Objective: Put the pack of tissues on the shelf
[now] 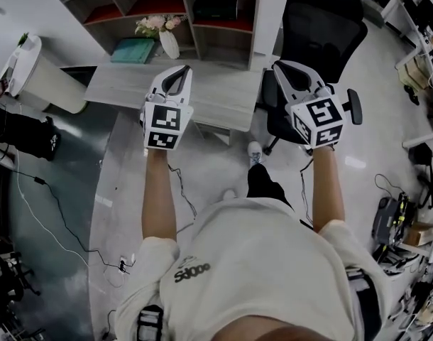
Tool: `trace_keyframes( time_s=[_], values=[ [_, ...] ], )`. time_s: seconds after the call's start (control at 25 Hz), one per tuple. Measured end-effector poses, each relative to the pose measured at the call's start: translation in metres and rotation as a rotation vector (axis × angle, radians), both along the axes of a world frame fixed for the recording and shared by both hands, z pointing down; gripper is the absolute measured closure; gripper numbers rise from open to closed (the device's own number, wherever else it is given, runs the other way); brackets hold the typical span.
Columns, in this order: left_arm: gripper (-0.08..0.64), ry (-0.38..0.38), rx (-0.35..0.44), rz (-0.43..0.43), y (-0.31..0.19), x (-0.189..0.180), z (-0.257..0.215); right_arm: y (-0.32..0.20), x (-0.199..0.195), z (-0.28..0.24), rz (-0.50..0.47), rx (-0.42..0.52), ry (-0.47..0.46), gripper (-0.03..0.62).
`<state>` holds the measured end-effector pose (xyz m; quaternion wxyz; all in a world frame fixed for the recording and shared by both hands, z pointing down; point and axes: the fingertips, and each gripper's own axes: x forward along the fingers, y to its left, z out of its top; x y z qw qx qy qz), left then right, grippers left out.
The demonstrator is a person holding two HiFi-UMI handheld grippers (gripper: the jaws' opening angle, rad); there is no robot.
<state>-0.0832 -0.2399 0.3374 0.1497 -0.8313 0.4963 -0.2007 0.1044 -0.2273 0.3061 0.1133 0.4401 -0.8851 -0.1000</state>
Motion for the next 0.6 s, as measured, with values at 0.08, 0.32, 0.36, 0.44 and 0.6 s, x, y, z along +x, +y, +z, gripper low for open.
trace_keyframes(
  time_s=[0.08, 0.32, 0.36, 0.44, 0.6],
  values=[
    [0.541, 0.014, 0.008, 0.010, 0.018, 0.000, -0.005, 0.013, -0.005, -0.003, -0.004, 0.013, 0.009, 0.586],
    [0.541, 0.023, 0.037, 0.018, 0.059, -0.003, -0.019, 0.048, -0.014, -0.011, -0.009, 0.043, 0.011, 0.586],
    [0.541, 0.023, 0.042, 0.018, 0.063, -0.004, -0.020, 0.052, -0.014, -0.011, -0.007, 0.046, 0.011, 0.586],
    [0.541, 0.024, 0.049, 0.017, 0.069, -0.005, -0.022, 0.058, -0.014, -0.011, -0.003, 0.053, 0.015, 0.586],
    [0.541, 0.011, 0.065, 0.019, 0.078, -0.004, -0.027, 0.066, -0.015, -0.013, -0.002, 0.064, 0.038, 0.586]
  ],
)
